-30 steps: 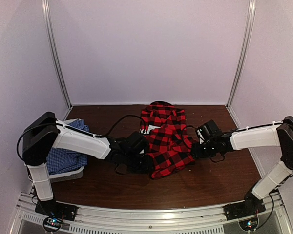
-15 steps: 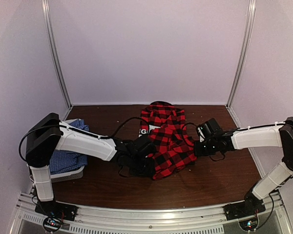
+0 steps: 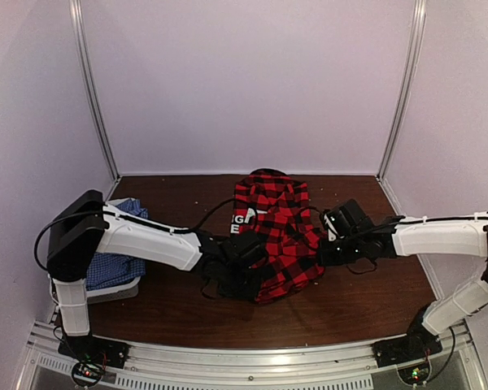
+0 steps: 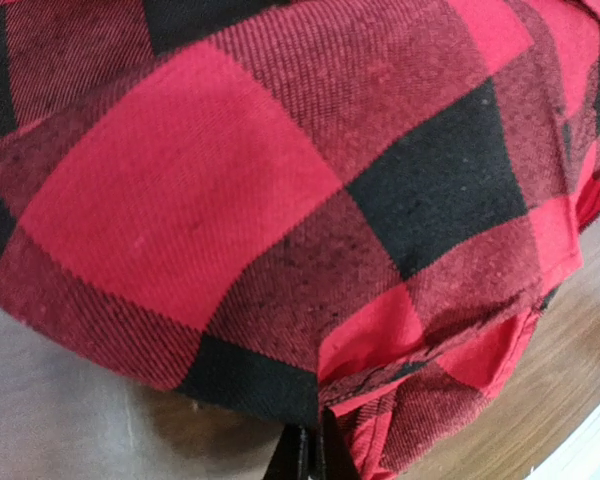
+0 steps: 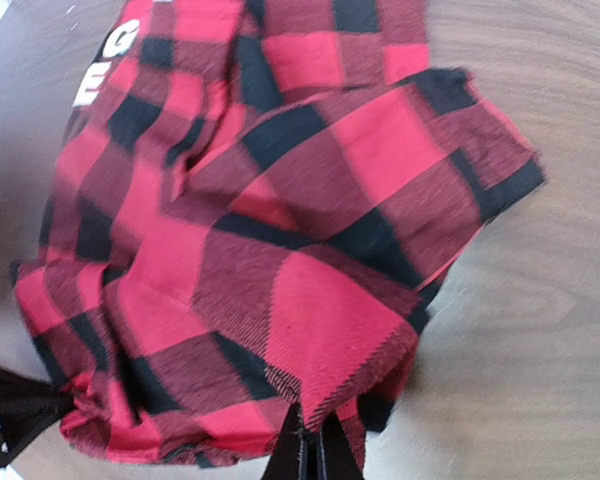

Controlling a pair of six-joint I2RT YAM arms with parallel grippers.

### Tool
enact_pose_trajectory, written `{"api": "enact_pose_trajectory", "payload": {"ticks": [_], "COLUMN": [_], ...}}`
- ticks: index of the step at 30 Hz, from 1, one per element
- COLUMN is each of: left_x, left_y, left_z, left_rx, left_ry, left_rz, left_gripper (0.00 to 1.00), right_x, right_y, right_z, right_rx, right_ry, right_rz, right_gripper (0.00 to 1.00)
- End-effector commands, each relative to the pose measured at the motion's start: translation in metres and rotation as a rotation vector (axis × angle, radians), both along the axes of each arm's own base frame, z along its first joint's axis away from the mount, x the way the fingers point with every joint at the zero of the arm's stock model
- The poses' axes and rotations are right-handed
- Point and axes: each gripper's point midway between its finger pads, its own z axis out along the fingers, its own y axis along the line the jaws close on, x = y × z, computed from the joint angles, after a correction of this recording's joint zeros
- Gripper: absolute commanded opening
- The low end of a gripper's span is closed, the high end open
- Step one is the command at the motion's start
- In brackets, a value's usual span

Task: Fold and stack the long sleeve shirts
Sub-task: Flatten out the square-folded shirt at the center of the board.

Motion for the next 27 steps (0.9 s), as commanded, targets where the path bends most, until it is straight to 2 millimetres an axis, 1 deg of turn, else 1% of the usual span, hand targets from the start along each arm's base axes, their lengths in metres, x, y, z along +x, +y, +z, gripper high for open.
{"api": "enact_pose_trajectory", "payload": {"ticks": [1, 3, 6, 9, 13, 17, 21, 22, 23, 24, 25, 26, 27], "left_x": [-0.021, -0.031, -0.051, -0.066, -0.085, -0.101, -0.107, -0.105, -0.103, -0.099, -0.096, -0.09, -0.083], "left_y": [0.011, 0.022, 0.036, 0.05, 0.058, 0.06, 0.064, 0.066, 0.067, 0.066, 0.065, 0.062, 0.059], "left_z": [0.029, 0.032, 0.037, 0.036, 0.037, 0.032, 0.027, 0.027, 0.03, 0.035, 0.041, 0.05, 0.059], "left_rx": [0.0, 0.014, 0.0, 0.0, -0.006, 0.001, 0.014, 0.024, 0.029, 0.028, 0.026, 0.022, 0.019], "left_ry": [-0.006, 0.001, 0.047, 0.081, 0.112, 0.142, 0.156, 0.148, 0.137, 0.119, 0.098, 0.069, 0.04], "left_rz": [-0.078, -0.093, -0.13, -0.163, -0.209, -0.253, -0.257, -0.251, -0.244, -0.238, -0.234, -0.23, -0.225], "left_gripper": [0.0, 0.0, 0.0, 0.0, 0.0, 0.0, 0.01, 0.09, 0.17, 0.24, 0.29, 0.39, 0.44], "right_x": [-0.035, -0.053, -0.082, -0.111, -0.145, -0.171, -0.184, -0.184, -0.182, -0.18, -0.174, -0.168, -0.161], "right_y": [0.005, 0.005, 0.006, 0.005, 0.01, 0.014, 0.011, 0.01, 0.009, 0.009, 0.007, 0.003, 0.0], "right_z": [0.006, 0.004, 0.002, -0.002, -0.008, -0.014, -0.02, -0.018, -0.013, -0.007, 0.002, 0.011, 0.022], "right_rx": [-0.026, -0.035, -0.036, -0.013, 0.041, 0.064, 0.056, 0.059, 0.062, 0.063, 0.061, 0.046, 0.036], "right_ry": [0.04, 0.066, 0.104, 0.148, 0.208, 0.25, 0.269, 0.263, 0.249, 0.236, 0.202, 0.162, 0.122], "right_rz": [0.04, 0.061, 0.088, 0.105, 0.134, 0.149, 0.142, 0.138, 0.131, 0.129, 0.115, 0.101, 0.088], "right_gripper": [0.0, 0.0, 0.0, 0.0, 0.0, 0.0, 0.01, 0.04, 0.1, 0.19, 0.29, 0.38, 0.46]}}
